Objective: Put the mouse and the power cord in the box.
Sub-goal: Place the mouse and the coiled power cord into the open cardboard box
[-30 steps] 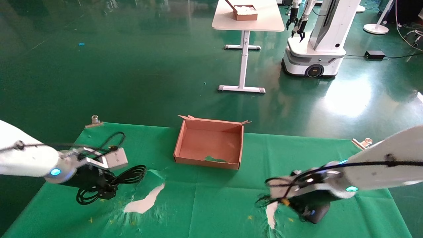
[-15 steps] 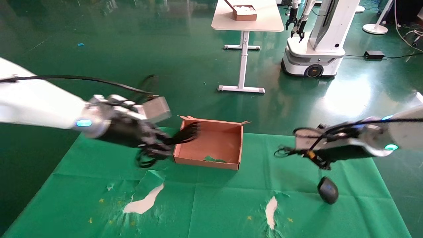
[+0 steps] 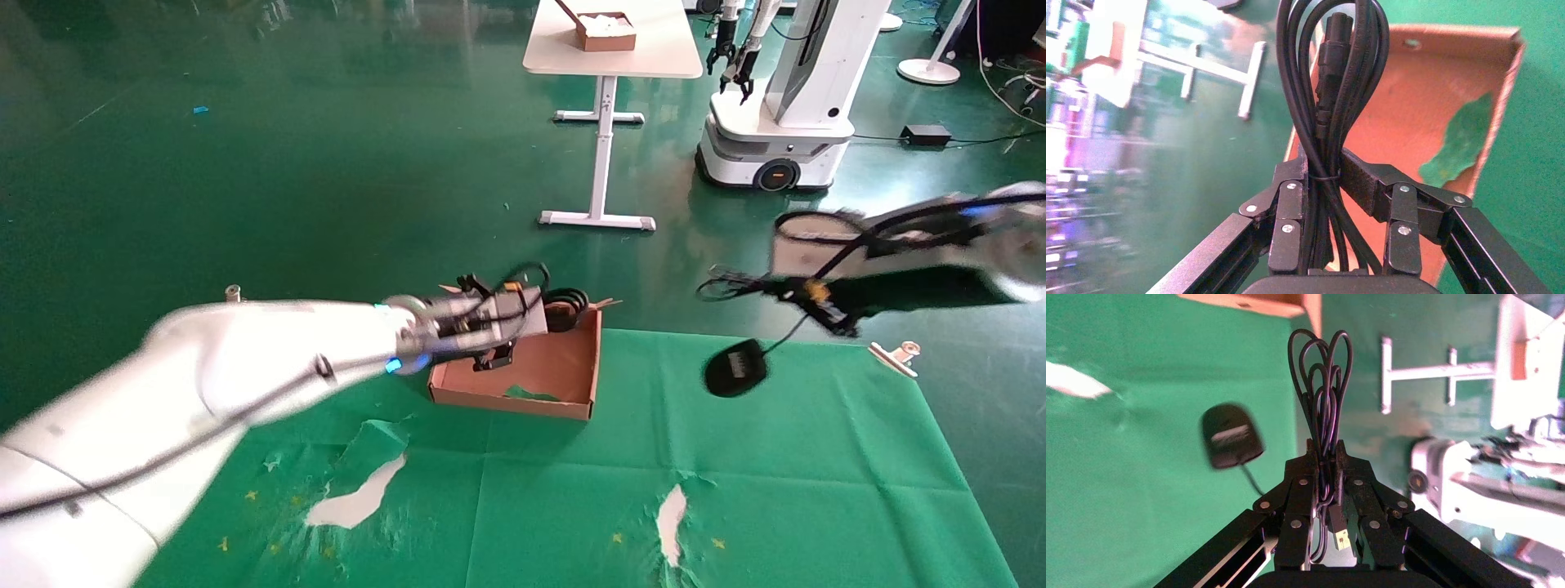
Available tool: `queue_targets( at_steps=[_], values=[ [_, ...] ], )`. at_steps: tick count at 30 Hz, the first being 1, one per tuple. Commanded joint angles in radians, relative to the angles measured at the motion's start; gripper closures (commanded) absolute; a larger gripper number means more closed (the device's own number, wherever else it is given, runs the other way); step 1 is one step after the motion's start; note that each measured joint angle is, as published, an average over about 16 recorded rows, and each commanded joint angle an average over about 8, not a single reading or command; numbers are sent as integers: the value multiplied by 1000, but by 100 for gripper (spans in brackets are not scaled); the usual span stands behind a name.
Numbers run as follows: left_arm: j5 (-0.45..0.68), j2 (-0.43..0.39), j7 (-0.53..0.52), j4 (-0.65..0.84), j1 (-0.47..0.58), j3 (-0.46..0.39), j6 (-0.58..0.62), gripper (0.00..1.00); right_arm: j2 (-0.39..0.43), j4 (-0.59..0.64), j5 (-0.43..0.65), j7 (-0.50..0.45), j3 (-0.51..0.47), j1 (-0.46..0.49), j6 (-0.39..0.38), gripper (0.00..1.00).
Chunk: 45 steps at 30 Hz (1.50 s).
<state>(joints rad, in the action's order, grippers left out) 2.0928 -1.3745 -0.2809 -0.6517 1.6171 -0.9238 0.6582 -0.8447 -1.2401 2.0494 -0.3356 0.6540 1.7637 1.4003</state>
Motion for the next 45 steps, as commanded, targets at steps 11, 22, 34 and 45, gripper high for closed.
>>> queue_targets(
  at_steps=[11,22,34,45],
  values=[
    [17,-2,-158,-7,1,-275,-187,0,45,-77,-3,-39,-22,46,42,100],
    [-11,0,-258,-10,33,-407,-226,0,37,-84,-14,-46,-20,48,54,100],
    [-87,22,-401,149,146,-410,-273,0,-18,-82,-38,-27,1,21,47,100],
    [-123,85,-408,365,261,-381,-238,0,-205,43,-21,78,42,-4,-92,100]
  ],
)
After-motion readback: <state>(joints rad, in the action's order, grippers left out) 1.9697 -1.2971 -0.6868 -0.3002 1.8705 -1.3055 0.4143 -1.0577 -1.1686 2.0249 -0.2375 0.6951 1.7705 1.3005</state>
